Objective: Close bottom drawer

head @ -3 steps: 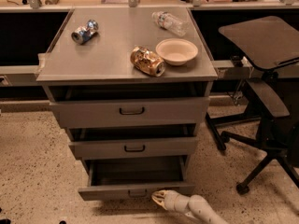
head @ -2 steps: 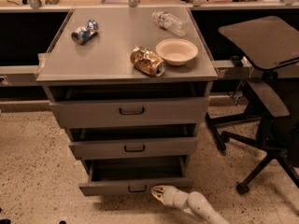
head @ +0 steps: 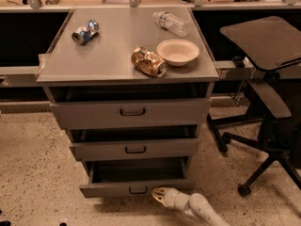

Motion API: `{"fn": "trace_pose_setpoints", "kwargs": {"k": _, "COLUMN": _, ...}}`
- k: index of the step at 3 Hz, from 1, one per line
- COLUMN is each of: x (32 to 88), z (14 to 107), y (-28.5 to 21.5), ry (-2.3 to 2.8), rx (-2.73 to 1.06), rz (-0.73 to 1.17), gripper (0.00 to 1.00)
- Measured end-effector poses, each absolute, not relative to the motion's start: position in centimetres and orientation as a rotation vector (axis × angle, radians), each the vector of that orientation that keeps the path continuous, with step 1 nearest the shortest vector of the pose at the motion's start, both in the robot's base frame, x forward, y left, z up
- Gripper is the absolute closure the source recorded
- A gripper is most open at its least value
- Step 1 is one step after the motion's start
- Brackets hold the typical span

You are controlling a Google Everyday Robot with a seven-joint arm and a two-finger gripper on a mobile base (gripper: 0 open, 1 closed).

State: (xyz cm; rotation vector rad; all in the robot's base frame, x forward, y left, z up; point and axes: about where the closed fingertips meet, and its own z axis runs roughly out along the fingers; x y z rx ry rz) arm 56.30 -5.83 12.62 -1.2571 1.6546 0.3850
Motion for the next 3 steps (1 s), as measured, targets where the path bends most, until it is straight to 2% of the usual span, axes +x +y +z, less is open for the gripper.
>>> {"fn": "trace_pose_setpoints", "kwargs": {"k": 2, "x": 58.5, "z": 11.6, "y": -6.1, "ry": 1.647, "rx": -1.2, "rz": 0.408, "gripper": 1.0}}
{"fn": "trace_pose_setpoints", "kwargs": {"k": 3, "x": 59.1, "z": 11.4, "y": -4.6, "ry": 1.624, "rx": -1.182, "rz": 0.444, "gripper": 1.0}}
